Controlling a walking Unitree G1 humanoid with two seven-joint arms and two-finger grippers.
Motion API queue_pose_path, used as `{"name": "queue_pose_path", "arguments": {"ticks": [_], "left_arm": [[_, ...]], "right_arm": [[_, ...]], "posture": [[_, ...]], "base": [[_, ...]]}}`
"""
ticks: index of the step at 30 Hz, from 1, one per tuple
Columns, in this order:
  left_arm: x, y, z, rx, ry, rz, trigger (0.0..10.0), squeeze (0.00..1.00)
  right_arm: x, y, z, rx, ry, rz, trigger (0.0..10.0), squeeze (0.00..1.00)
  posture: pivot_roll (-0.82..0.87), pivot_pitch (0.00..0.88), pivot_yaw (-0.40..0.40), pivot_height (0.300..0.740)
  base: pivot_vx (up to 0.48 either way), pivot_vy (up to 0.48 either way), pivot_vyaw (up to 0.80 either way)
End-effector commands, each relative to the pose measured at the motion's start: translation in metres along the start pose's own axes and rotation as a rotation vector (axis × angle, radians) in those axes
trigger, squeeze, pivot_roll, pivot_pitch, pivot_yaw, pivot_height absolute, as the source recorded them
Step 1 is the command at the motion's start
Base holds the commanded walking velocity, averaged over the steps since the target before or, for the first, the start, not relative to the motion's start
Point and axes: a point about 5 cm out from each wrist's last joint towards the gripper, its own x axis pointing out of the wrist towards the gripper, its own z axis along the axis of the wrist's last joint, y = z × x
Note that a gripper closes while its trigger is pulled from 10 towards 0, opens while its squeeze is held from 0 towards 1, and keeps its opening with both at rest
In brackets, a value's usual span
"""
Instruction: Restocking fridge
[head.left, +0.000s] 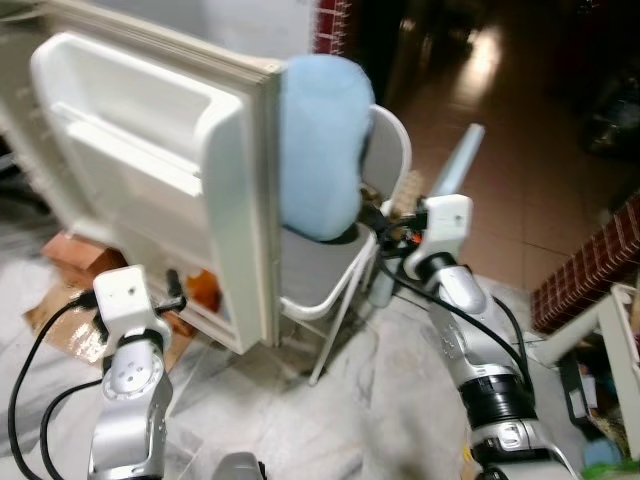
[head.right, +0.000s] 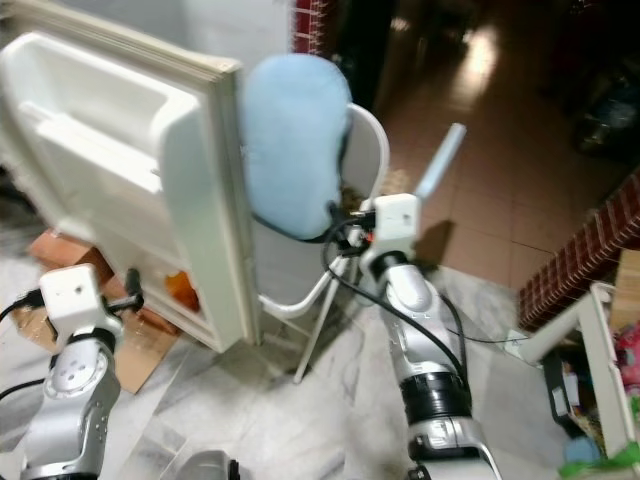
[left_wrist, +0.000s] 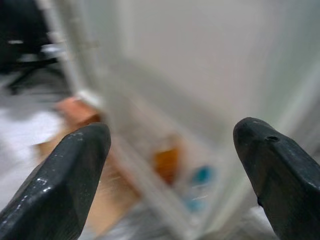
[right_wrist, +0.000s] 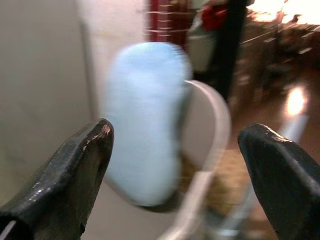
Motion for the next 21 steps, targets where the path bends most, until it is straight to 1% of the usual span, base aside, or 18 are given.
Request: {"name": "queue_pose_path", "arguments": {"ticks": [1, 2, 3, 6, 8, 10, 12, 14, 16, 17, 21], "left_arm": [[-0.01, 0.005, -0.007, -0.015, 0.049, 0.014, 10.0, 0.0], [-0.014, 0.01, -0.01, -0.003, 0.057, 0.019, 10.0, 0.0], [-0.014, 0.01, -0.01, -0.003, 0.057, 0.019, 10.0, 0.0], [-0.019, 0.019, -0.016, 0.014, 0.089, 0.031, 10.0, 0.0], [-0.023, 0.027, -0.024, 0.014, 0.16, 0.057, 10.0, 0.0], [-0.026, 0.03, -0.03, 0.012, 0.206, 0.074, 10.0, 0.0], [-0.027, 0.031, -0.032, 0.004, 0.225, 0.082, 10.0, 0.0], [-0.033, 0.037, -0.04, 0.012, 0.272, 0.103, 10.0, 0.0], [-0.036, 0.041, -0.043, 0.016, 0.285, 0.114, 10.0, 0.0], [-0.037, 0.044, -0.044, 0.025, 0.287, 0.12, 10.0, 0.0], [-0.037, 0.046, -0.042, 0.028, 0.285, 0.126, 10.0, 0.0]], "right_arm": [[0.004, -0.005, 0.0, -0.003, -0.002, -0.019, 10.0, 0.0], [0.009, -0.003, 0.002, 0.018, -0.008, -0.022, 10.0, 0.0], [0.009, -0.003, 0.002, 0.018, -0.008, -0.022, 10.0, 0.0], [0.019, 0.001, 0.007, 0.03, -0.014, -0.028, 10.0, 0.0], [0.033, 0.011, 0.012, 0.039, -0.014, -0.019, 10.0, 0.0], [0.04, 0.018, 0.017, 0.056, -0.024, -0.011, 10.0, 0.0], [0.043, 0.021, 0.019, 0.056, -0.023, -0.009, 10.0, 0.0], [0.052, 0.031, 0.025, 0.084, -0.03, -0.001, 10.0, 0.0], [0.057, 0.038, 0.029, 0.096, -0.033, 0.008, 10.0, 0.0], [0.062, 0.046, 0.033, 0.107, -0.035, 0.017, 10.0, 0.0], [0.072, 0.063, 0.042, 0.128, -0.034, 0.022, 10.0, 0.0]], "posture": [[0.11, 0.0, -0.05, 0.74], [0.11, 0.0, -0.051, 0.74], [0.11, 0.0, -0.051, 0.74], [0.14, 0.0, -0.063, 0.74], [0.17, 0.0, -0.071, 0.74], [0.17, 0.0, -0.074, 0.74], [0.18, 0.0, -0.079, 0.74], [0.19, 0.0, -0.081, 0.74], [0.2, 0.0, -0.083, 0.74], [0.2, 0.0, -0.086, 0.74], [0.22, 0.0, -0.092, 0.74]], "base": [[0.0, 0.0, 0.8], [0.0, 0.0, 0.8], [0.0, 0.0, 0.8], [0.0, 0.0, 0.8], [0.0, 0.0, 0.8], [0.0, 0.0, 0.8], [0.0, 0.0, 0.8], [0.0, 0.0, 0.8], [0.0, 0.0, 0.23], [0.0, 0.0, 0.0], [0.0, 0.0, 0.0]]}}
